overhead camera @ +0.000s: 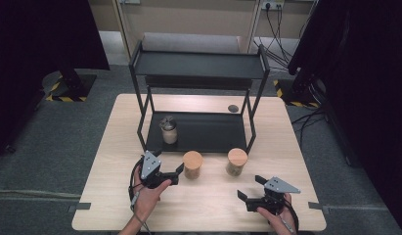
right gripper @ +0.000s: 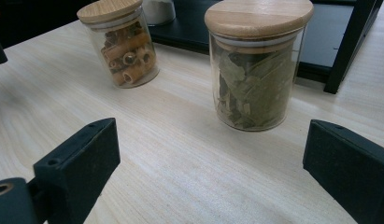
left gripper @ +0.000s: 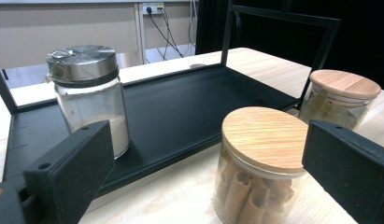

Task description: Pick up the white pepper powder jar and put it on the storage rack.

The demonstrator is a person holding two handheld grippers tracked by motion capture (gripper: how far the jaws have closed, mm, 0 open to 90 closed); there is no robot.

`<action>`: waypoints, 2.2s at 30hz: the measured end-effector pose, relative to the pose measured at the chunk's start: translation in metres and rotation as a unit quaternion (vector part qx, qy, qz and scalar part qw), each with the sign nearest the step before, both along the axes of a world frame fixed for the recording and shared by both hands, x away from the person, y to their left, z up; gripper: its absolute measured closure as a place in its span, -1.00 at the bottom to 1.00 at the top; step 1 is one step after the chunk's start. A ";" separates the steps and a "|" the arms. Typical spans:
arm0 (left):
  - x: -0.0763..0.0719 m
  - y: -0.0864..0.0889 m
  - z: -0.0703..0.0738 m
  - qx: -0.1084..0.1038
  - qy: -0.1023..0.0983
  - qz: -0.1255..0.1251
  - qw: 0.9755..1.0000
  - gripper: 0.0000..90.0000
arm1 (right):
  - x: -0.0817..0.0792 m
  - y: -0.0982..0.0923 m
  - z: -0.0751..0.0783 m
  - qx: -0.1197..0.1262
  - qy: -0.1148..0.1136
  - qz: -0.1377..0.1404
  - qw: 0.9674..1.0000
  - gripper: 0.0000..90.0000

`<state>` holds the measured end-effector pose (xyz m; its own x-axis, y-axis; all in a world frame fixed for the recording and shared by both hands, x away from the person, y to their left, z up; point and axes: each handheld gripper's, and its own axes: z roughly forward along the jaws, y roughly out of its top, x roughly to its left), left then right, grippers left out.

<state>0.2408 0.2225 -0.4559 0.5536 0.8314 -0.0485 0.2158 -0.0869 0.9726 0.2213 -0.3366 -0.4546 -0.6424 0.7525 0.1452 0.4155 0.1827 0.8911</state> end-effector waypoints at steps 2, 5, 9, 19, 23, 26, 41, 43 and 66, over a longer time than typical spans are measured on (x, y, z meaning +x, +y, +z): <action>-0.002 0.000 0.000 0.001 -0.001 -0.002 1.000 -0.96 | 0.000 0.000 0.000 0.000 0.000 0.000 1.000 -0.90; -0.003 0.000 -0.001 -0.001 -0.001 -0.004 1.000 -0.95 | 0.000 0.000 0.000 0.000 0.001 0.001 1.000 -0.90; -0.006 0.000 -0.001 0.000 0.000 -0.008 1.000 -0.96 | 0.000 0.000 0.000 0.000 0.001 0.000 1.000 -0.90; -0.011 0.002 -0.003 0.000 0.001 -0.012 1.000 -0.96 | 0.000 0.000 0.000 0.000 0.001 0.001 1.000 -0.90; -0.013 0.002 -0.003 0.003 0.003 -0.015 1.000 -0.96 | 0.000 0.000 0.000 0.000 0.001 0.000 1.000 -0.90; -0.016 0.002 -0.003 0.004 0.002 -0.019 1.000 -0.96 | 0.000 0.000 0.000 0.001 0.000 -0.001 1.000 -0.90; -0.025 0.003 -0.004 0.003 0.000 -0.023 1.000 -0.96 | 0.001 -0.002 -0.001 0.005 0.002 -0.003 1.000 -0.90; -0.026 0.003 -0.006 0.002 0.002 -0.023 1.000 -0.96 | 0.001 -0.002 -0.001 0.006 0.002 -0.003 1.000 -0.90; -0.031 0.003 -0.019 0.008 0.002 -0.021 1.000 -0.96 | 0.001 -0.001 -0.001 0.007 0.003 -0.002 1.000 -0.90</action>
<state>0.2095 0.2254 -0.4749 0.5884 0.8077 -0.0386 0.2163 -0.1113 0.9700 0.2221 -0.3374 -0.4557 -0.6381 0.7531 0.1603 0.4217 0.1677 0.8911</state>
